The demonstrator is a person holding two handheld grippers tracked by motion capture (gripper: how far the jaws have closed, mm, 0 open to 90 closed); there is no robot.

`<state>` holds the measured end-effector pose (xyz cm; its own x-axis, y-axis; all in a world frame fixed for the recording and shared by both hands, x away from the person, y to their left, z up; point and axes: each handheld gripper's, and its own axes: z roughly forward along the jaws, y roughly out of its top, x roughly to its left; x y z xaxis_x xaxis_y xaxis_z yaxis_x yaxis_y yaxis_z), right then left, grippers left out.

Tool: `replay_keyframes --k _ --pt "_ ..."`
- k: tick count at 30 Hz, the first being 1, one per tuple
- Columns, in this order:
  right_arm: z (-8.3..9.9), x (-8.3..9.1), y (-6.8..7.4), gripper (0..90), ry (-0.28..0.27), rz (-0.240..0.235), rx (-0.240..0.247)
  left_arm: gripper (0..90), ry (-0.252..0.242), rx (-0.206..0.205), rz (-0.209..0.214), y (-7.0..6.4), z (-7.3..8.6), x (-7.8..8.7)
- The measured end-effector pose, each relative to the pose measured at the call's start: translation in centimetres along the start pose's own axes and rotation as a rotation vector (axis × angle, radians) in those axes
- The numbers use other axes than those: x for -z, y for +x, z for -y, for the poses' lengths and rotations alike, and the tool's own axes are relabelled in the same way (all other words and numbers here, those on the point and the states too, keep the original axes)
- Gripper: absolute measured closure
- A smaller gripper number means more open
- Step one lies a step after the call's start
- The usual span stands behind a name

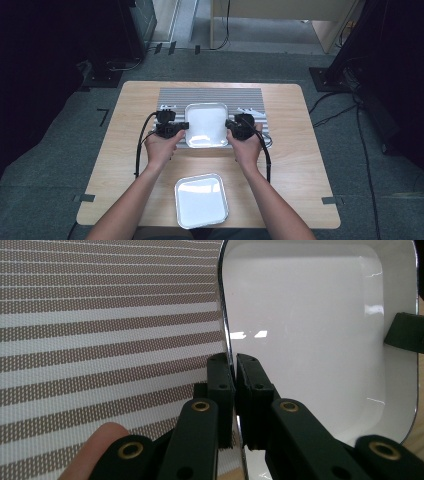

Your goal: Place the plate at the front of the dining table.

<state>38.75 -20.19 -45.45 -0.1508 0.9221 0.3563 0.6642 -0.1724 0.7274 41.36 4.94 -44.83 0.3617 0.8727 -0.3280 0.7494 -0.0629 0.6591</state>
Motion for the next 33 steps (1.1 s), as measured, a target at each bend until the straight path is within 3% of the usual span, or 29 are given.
replay_keyframes --k 9,11,14,16,23,28,33 --pt "-1.1 -2.8 -1.1 89.5 0.047 -0.004 -0.011 88.3 0.045 0.067 -0.016 1.4 -1.9 -2.9" --pt "-1.4 -3.6 -1.2 89.5 0.044 0.001 -0.012 89.2 0.042 0.111 -0.010 1.8 -2.4 -3.5" --pt "-1.7 -4.3 -1.5 89.5 0.051 0.003 -0.016 89.3 0.057 0.109 -0.017 2.0 -2.7 -4.0" --pt "-1.8 -4.8 -1.7 89.5 0.057 0.011 -0.019 89.2 0.070 0.090 -0.048 1.9 -3.0 -4.8" --pt "-2.3 -6.2 -2.4 89.5 0.070 0.023 -0.037 89.0 0.080 0.108 -0.069 2.0 -3.7 -6.3" --pt "-2.7 -7.2 -2.8 89.4 0.091 0.022 -0.047 88.1 0.074 0.129 -0.056 2.4 -3.8 -6.9" --pt "-3.0 -8.0 -3.1 89.3 0.104 0.037 -0.071 85.7 0.083 0.122 -0.063 2.5 -3.9 -7.6"
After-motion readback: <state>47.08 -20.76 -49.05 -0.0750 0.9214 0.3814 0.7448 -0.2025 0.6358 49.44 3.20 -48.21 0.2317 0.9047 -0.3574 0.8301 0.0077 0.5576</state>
